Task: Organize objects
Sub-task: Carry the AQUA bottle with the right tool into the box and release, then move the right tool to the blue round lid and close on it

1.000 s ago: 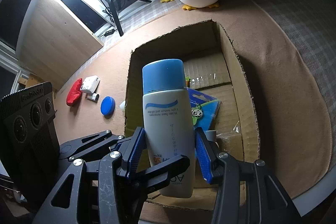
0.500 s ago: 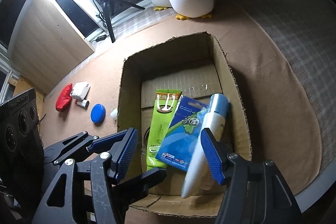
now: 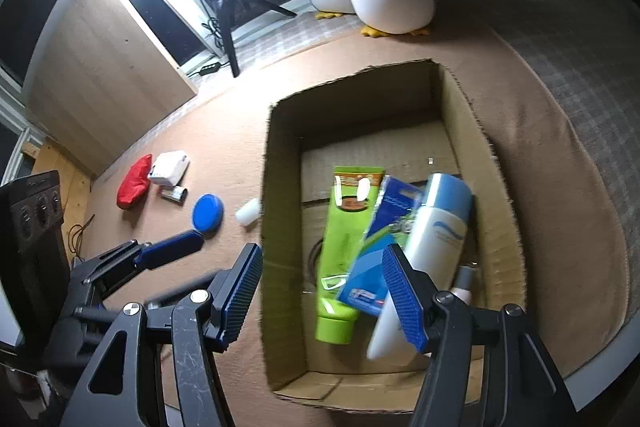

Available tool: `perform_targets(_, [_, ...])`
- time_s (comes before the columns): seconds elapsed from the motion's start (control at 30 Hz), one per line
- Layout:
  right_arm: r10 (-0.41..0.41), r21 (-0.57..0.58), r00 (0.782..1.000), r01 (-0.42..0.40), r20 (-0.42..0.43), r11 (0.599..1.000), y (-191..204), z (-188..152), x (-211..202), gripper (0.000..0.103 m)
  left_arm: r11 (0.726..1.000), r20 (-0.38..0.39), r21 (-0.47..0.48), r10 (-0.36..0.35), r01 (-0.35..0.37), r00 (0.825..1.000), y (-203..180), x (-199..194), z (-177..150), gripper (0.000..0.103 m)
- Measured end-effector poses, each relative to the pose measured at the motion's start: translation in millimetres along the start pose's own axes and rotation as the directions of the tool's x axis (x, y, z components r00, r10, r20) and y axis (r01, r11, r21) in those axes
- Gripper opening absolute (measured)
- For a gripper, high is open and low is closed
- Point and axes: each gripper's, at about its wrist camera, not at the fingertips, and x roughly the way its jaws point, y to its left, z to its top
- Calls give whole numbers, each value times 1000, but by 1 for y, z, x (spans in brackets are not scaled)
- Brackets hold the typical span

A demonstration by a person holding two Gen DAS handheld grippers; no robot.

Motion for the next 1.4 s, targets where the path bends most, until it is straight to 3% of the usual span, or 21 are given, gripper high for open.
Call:
perform_targets(0.37, [82, -78, 997, -83, -13, 993, 60, 11, 21, 59, 982, 10, -76, 176, -175, 984, 89, -11, -22, 69])
perform_targets(0.53, [93, -158, 994, -100, -50, 982, 101, 17, 44, 59, 976, -2, -100, 193, -192, 981, 106, -10, -33, 69])
perform_targets(0.7, [62, -236, 993, -84, -100, 968, 139, 21, 82, 59, 973, -10, -126, 195, -195, 981, 121, -18, -47, 69])
perform_targets(1.0, [-24, -301, 981, -36, -194, 953, 171, 21, 153, 59, 961, -8, -198, 197, -195, 980, 157, -43, -77, 69])
perform_targets(1.2, [-123, -347, 971, 46, -204, 937, 175, 20, 175, 59, 954, -1, -234, 194, -189, 981, 174, -55, -89, 69])
perform_targets(1.4, [-154, -360, 960, 62, -232, 931, 175, 19, 185, 59, 952, 2, -247, 187, -181, 982, 182, -59, -94, 69])
